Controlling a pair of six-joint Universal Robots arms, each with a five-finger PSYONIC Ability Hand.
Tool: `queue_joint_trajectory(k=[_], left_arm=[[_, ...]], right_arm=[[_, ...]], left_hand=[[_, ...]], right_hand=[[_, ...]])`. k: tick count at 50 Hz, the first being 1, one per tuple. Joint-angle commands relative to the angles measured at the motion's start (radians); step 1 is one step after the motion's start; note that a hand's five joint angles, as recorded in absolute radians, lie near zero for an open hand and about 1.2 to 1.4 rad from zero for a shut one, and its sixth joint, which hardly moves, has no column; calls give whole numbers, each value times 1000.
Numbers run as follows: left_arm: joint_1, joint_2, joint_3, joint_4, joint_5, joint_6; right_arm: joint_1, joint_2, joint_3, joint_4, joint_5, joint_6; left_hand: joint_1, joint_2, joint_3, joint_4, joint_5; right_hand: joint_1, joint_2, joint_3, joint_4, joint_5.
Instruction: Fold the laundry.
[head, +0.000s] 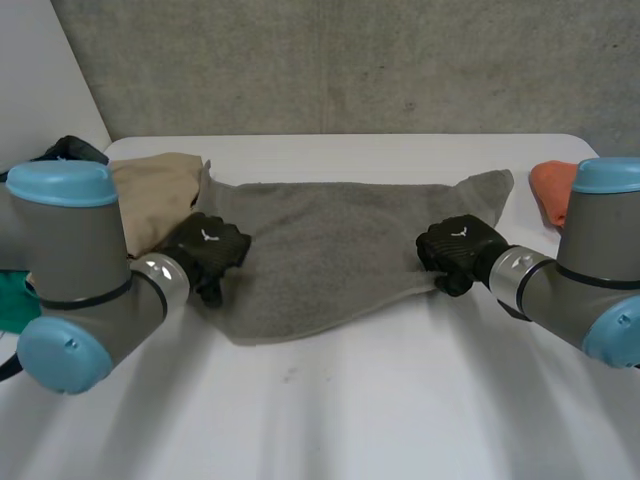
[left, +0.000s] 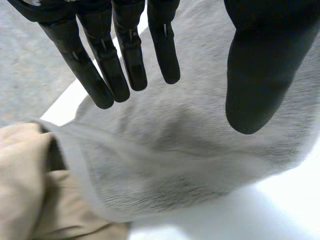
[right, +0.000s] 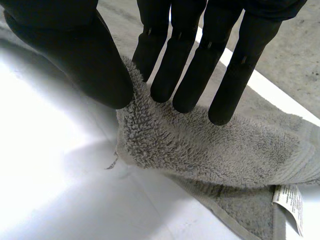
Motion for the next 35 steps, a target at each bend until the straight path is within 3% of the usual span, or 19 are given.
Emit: queue_joint_trajectory(k=[1,15,21,23,26,30,31,33,35], left_arm=[[-26,-44,-24,-5,2,-6],[-50,-165,48,9,-42,17],[-49,-214,95,33,-73,50],[-49,-229,123,33,-81,63],[-44,-227,144,29,-90,64],[-35,-155,135,35,-99,17],[-35,-113,125,44,-99,-18],[-38,-76,114,50,-96,-55],[-41,-35,102,58,-97,-98]], right_arm=[[7,1,-1,1,6,-2],[-5,-1,5,0,6,-5],[-5,-2,8,-2,9,1],[-3,-4,8,-2,12,1],[-2,-7,6,3,18,3],[-5,-22,9,10,47,27],[-5,-33,9,20,70,50],[-8,-44,9,33,98,81],[-17,-62,11,59,140,139]], left_hand=[[16,13,13,19,22],[101,98,98,104,107],[479,477,476,483,486],[788,786,785,792,795],[790,788,788,794,797],[790,788,788,794,797],[790,788,788,794,797],[790,788,788,794,797],[790,788,788,794,797]], right_hand=[[270,221,207,200,227],[270,221,207,200,227],[270,221,207,200,227],[270,221,207,200,227],[270,221,207,200,227],[-190,-239,-253,-260,-233],[-444,-493,-507,-514,-487],[-739,-788,-802,-809,-782],[-793,-842,-856,-863,-836]])
